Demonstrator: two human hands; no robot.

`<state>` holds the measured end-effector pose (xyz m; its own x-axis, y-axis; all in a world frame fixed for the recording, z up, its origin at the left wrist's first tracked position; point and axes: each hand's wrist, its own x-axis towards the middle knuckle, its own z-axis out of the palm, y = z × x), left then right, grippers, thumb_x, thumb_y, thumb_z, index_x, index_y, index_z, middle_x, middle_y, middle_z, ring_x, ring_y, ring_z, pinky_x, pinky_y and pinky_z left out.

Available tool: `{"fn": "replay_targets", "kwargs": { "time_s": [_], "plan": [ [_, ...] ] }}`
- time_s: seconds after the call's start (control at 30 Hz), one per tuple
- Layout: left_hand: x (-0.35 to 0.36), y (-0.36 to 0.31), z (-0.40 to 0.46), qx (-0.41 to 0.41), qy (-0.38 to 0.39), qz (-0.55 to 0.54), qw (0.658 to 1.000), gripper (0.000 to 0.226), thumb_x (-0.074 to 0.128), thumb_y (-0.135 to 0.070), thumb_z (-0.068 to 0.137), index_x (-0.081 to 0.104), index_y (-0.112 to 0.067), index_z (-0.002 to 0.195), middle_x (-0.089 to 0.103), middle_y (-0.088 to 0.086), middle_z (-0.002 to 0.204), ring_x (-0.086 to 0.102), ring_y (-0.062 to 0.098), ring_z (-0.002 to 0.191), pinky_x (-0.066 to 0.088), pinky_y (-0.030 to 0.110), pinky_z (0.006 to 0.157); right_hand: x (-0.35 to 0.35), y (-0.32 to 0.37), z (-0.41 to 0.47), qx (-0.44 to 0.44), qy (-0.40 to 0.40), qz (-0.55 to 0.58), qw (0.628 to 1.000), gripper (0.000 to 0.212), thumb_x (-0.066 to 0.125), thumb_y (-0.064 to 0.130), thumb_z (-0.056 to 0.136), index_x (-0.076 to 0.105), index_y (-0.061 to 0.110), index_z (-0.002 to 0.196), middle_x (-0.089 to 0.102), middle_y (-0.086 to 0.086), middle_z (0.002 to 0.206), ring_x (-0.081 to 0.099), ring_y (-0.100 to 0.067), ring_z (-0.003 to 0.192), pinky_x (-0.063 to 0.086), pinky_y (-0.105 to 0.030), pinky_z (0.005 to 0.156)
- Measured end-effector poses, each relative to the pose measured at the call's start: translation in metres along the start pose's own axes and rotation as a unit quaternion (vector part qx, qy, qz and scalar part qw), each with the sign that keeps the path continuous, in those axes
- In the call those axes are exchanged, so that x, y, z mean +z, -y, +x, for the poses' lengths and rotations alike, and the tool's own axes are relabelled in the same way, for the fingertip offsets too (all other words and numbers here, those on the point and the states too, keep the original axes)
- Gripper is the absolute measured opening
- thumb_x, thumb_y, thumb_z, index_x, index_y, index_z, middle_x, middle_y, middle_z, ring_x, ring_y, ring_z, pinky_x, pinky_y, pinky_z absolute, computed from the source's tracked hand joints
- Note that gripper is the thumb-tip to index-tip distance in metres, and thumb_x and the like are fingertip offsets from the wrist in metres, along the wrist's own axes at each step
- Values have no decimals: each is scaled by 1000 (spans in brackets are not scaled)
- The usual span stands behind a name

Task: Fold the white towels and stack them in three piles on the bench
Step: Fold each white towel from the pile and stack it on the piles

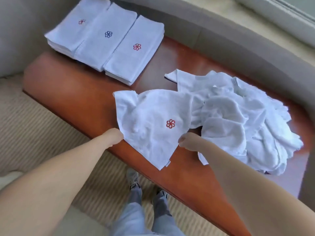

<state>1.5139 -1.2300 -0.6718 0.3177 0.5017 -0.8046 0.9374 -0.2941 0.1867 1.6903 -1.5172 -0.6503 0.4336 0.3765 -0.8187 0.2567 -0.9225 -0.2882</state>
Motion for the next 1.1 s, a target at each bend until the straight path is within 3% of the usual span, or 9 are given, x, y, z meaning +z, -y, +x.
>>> {"fn": "replay_targets", "kwargs": {
  "time_s": [0.2,0.3,0.37,0.43,0.63,0.77,0.87,1.0,1.1],
  "plan": [
    [-6,-14,36,-30,-95,-225,969,82,63,-35,97,15,-19,161,36,7,158,47,33,134,43,38,93,-17,23,54,-40,-83,18,996,35,58,21,98,60,20,133,54,-6,140,60,-24,111,48,-31,90],
    [-13,-24,61,-7,-100,-330,939,64,64,-35,96,37,-21,153,57,2,137,59,25,113,48,36,90,-28,44,84,-53,-134,32,989,41,58,24,99,55,25,140,42,-2,148,60,-25,110,46,-30,79],
    [-21,-30,76,20,-122,-375,919,34,60,-36,96,61,-17,124,66,-1,106,60,20,92,46,32,75,-39,58,105,-78,-164,17,983,44,57,23,98,53,26,142,38,-1,153,49,-25,131,46,-33,88],
    [-27,-33,87,44,-126,-394,909,24,58,-35,97,62,-12,94,55,0,82,51,19,79,39,30,67,-53,75,125,-102,-192,7,976,47,56,22,99,51,24,145,39,-1,155,43,-25,137,43,-36,101],
    [-41,-34,100,61,-67,-404,910,36,59,-36,94,64,-2,105,64,9,93,57,20,85,44,36,77,-79,131,180,-148,-215,-67,963,59,51,12,100,38,25,155,38,3,160,29,-22,149,42,-42,107],
    [-40,-17,101,42,-42,-401,914,32,57,-31,93,63,0,99,61,6,89,55,21,81,43,37,74,-78,147,190,-72,-156,-157,973,27,56,21,94,61,33,118,65,-1,117,61,-28,114,48,-33,76],
    [-41,-8,94,20,-28,-411,911,25,58,-29,94,65,-5,96,65,4,88,58,22,83,44,35,74,-74,142,175,-75,-113,-178,975,5,56,28,92,54,30,87,61,5,98,62,-26,98,43,-29,70],
    [-80,-32,80,31,-59,-495,866,20,55,-26,97,69,-17,109,73,9,111,66,24,100,54,42,91,-111,130,140,-77,-186,-107,974,11,54,21,86,48,23,76,54,7,81,59,-26,85,33,-28,58],
    [-128,-70,67,75,-84,-564,818,16,56,-22,94,68,-22,105,71,4,103,65,25,94,52,36,80,-159,123,108,-79,-288,-60,952,15,52,23,82,43,19,72,52,5,72,51,-25,74,27,-30,55]
  ]
}}
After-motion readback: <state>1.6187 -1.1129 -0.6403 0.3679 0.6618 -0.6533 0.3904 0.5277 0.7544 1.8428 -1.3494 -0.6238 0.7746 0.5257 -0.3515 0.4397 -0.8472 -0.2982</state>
